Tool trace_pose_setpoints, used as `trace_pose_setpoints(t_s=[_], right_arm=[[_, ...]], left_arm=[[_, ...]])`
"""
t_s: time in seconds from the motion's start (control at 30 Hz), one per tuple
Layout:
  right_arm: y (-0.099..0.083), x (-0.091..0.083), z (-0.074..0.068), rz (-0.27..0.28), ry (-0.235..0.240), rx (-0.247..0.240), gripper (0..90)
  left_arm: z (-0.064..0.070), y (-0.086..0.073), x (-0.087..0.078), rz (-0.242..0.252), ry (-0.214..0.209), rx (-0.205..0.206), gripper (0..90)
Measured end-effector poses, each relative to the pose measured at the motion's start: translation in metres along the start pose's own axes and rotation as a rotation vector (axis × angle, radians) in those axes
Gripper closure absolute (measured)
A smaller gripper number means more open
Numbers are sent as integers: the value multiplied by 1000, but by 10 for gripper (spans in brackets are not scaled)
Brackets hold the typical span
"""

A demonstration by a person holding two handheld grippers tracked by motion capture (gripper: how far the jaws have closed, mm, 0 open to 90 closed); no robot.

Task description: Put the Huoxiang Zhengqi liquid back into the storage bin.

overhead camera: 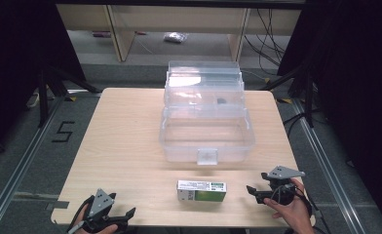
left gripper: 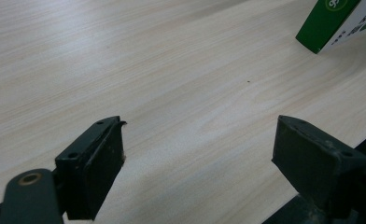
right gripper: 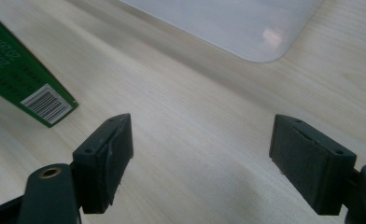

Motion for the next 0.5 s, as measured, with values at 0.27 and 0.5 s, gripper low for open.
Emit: trace_pose_setpoints(t_s=[0.27, 0.5], right_arm=[[11, -13, -8, -9, 24, -4, 231], [29, -26, -19, -6, 43, -110, 243]], left_arm=[[0, 1, 0, 6, -2, -7, 158], [-1, 1, 1, 8, 4, -12, 158]])
Point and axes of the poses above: each handheld gripper's, and its own axes: x roughly forward along the jaws, y roughly out of its top, z roughly to its right, the point moved 10 cm from there along x, roughly forward along the jaws, and after that the axes turned 3 degrees about -z, right-handed, at the moved point
